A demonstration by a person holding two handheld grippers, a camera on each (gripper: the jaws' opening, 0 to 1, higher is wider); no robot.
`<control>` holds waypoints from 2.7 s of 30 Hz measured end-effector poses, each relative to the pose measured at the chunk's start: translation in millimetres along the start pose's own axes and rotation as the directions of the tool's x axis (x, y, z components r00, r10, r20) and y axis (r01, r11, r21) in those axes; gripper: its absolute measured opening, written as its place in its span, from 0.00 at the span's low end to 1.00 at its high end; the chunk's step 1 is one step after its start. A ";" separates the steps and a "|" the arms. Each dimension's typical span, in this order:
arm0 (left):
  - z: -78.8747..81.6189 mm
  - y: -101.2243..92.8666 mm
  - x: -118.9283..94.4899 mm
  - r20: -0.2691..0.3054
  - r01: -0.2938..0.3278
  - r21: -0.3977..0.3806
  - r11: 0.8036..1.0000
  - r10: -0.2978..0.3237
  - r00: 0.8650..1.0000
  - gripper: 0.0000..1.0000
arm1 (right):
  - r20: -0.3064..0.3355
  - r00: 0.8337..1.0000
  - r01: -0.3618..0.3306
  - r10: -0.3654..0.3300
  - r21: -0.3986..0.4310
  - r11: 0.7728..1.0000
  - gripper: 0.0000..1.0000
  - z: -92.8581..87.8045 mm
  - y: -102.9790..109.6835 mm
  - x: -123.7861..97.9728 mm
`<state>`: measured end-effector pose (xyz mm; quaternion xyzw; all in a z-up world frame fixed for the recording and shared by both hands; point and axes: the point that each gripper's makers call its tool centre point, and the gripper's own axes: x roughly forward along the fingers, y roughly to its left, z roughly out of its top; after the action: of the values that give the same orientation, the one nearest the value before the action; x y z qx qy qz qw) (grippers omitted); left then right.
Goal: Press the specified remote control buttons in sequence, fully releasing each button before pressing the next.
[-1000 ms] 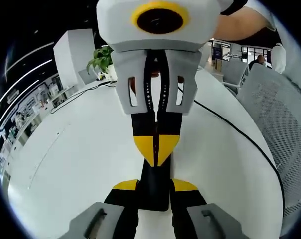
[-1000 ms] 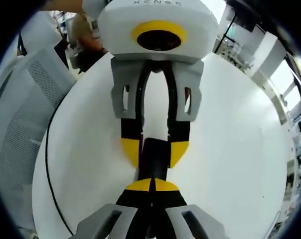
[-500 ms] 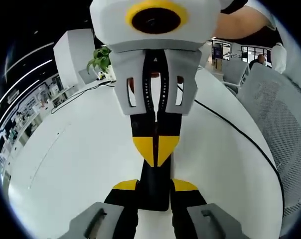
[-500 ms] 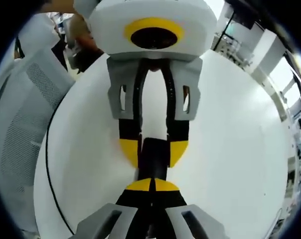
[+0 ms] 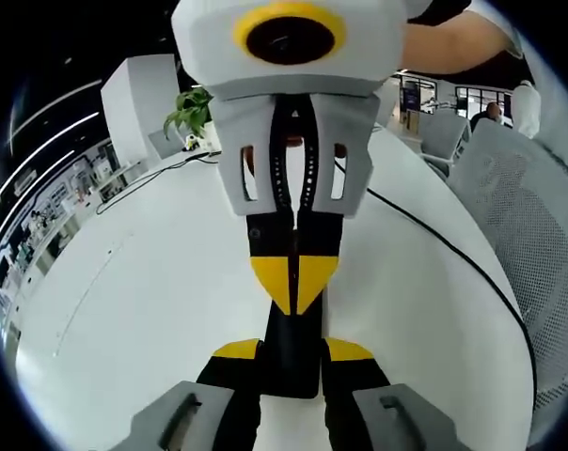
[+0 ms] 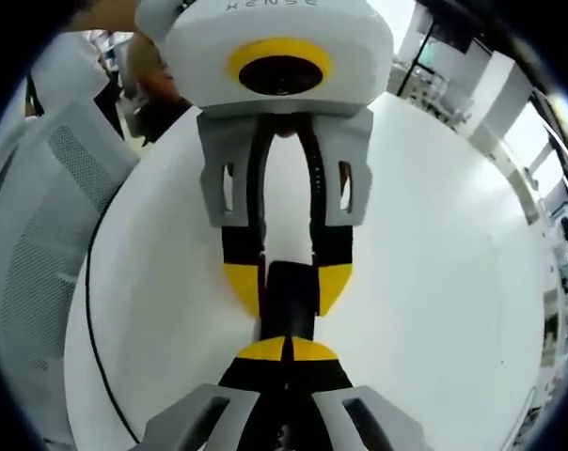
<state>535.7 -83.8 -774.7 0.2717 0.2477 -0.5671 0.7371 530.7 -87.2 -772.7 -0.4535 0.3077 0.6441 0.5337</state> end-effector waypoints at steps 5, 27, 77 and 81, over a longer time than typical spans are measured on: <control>-0.5 0.6 0.0 -0.001 -0.002 -0.001 1.000 0.002 1.000 0.23 | 0.001 1.000 0.003 -0.003 0.000 1.000 0.00 0.3 0.1 0.0; -0.1 0.2 1.1 -0.005 -0.004 0.000 1.000 0.004 1.000 0.23 | 0.117 0.991 0.062 -0.062 0.001 0.998 0.00 18.2 -8.8 -33.1; 2.4 0.3 1.8 -0.012 0.000 0.001 1.000 0.000 1.000 0.23 | 0.177 0.970 0.157 -0.165 0.056 0.986 0.20 4.8 -8.0 -60.4; 2.1 0.0 1.7 -0.011 0.003 0.001 1.000 -0.003 1.000 0.23 | 0.202 0.967 0.142 -0.157 0.087 0.986 0.30 3.9 -5.7 -61.1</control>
<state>536.3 -86.4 -774.3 0.2747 0.2517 -0.5670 0.7346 536.4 -107.3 -714.8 -0.3864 0.2380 0.6343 0.6259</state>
